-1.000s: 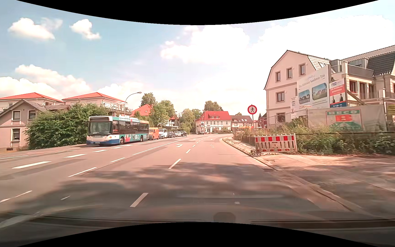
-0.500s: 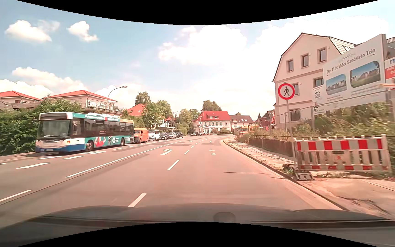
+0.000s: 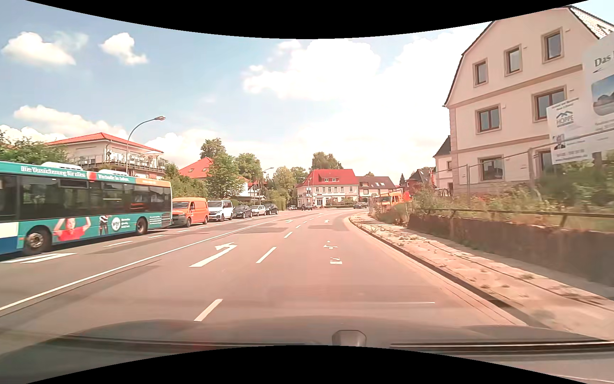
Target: Follow the waypoints while adhering to traffic rules and regulations
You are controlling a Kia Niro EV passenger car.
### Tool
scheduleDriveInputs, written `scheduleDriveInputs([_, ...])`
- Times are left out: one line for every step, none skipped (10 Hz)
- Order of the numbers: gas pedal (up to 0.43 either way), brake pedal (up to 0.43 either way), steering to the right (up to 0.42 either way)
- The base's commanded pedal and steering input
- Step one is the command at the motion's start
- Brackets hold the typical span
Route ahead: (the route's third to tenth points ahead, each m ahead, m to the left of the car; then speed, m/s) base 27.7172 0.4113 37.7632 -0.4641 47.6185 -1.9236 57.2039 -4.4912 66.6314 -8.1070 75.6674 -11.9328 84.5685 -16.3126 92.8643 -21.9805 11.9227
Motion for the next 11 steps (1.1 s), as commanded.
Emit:
scheduleDriveInputs([0.169,0.000,0.003])
scheduleDriveInputs([0.169,0.000,0.003])
scheduleDriveInputs([0.169,0.000,0.003])
scheduleDriveInputs([0.169,0.000,0.003])
scheduleDriveInputs([0.157,0.000,0.003])
scheduleDriveInputs([0.157,0.000,0.003])
scheduleDriveInputs([0.157,0.000,0.003])
scheduleDriveInputs([0.157,0.000,0.003])
scheduleDriveInputs([0.157,0.000,0.003])
scheduleDriveInputs([0.157,0.000,0.003])
scheduleDriveInputs([0.157,0.000,0.003])
